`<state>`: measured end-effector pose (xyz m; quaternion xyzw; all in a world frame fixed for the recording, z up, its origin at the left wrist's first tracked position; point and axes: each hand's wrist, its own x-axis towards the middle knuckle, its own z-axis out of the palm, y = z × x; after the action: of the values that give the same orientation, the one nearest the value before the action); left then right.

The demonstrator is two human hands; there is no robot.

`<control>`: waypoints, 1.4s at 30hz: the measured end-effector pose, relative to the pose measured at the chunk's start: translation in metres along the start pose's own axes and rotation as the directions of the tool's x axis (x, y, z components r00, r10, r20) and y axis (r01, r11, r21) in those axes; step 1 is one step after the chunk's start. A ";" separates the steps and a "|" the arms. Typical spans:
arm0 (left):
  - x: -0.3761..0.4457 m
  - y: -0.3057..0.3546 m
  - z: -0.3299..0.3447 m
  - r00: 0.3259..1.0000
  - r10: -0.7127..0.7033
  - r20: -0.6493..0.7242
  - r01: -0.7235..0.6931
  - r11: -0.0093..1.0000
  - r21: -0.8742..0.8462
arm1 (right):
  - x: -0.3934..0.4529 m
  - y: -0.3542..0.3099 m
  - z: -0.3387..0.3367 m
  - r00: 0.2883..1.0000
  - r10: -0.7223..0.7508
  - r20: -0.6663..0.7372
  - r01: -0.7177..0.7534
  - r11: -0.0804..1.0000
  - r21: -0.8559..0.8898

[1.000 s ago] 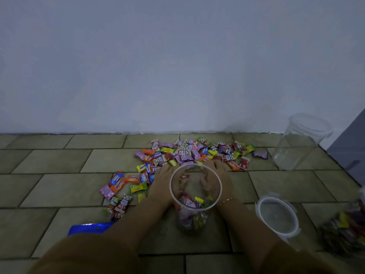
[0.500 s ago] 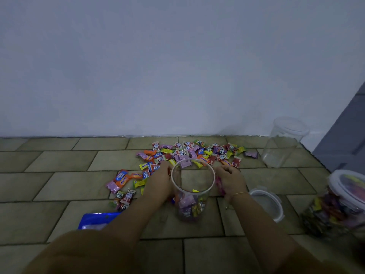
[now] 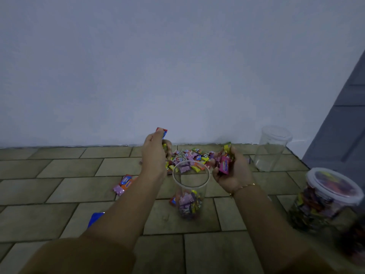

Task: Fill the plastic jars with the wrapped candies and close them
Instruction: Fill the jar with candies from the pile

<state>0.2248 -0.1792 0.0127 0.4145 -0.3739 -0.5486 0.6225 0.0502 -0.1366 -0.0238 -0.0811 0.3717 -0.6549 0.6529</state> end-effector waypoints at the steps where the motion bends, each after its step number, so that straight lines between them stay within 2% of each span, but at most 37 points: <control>1: -0.004 0.003 0.003 1.000 -0.006 0.014 0.006 1.000 -0.011 | -0.004 -0.003 0.007 0.999 -0.035 0.005 0.035 0.999 -0.033; 6: -0.012 0.005 0.014 0.996 -0.015 0.083 0.020 0.998 -0.062 | -0.011 -0.009 0.037 0.964 -0.267 -0.006 0.256 0.930 -0.263; 12: -0.015 -0.010 0.011 0.992 0.002 0.129 0.006 0.998 -0.066 | -0.014 0.021 0.049 0.852 -0.517 -0.083 0.473 0.827 -0.305; 17: -0.020 -0.012 0.008 0.992 -0.004 0.123 0.020 0.992 -0.124 | -0.024 0.038 0.050 0.771 -0.634 -0.060 0.564 0.725 -0.395; 20: -0.022 -0.015 0.007 0.994 -0.006 0.112 0.022 0.989 -0.145 | -0.027 0.045 0.048 0.695 -0.719 0.024 0.639 0.602 -0.479; 22: -0.022 -0.015 0.007 0.994 -0.021 0.107 0.042 0.979 -0.198 | -0.027 0.048 0.048 0.682 -0.730 0.043 0.655 0.584 -0.480; 24: -0.023 -0.015 0.008 0.992 -0.026 0.120 0.052 0.975 -0.217 | -0.026 0.048 0.049 0.701 -0.713 0.034 0.655 0.623 -0.428; 29: -0.024 -0.015 0.008 0.987 0.032 0.156 -0.007 0.987 -0.159 | -0.024 0.048 0.047 0.700 -0.713 0.041 0.674 0.640 -0.368; 33: -0.026 -0.015 0.008 0.989 0.021 0.146 0.000 0.990 -0.141 | -0.025 0.049 0.047 0.710 -0.702 0.044 0.675 0.662 -0.327; 42: -0.028 -0.018 0.010 0.987 0.076 0.144 -0.062 0.993 -0.098 | -0.026 0.051 0.046 0.684 -0.727 0.058 0.685 0.612 -0.395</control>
<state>0.2059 -0.1536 -0.0003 0.3301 -0.4068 -0.5727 0.6305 0.1217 -0.1238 -0.0117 -0.3122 0.4651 -0.7755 0.2912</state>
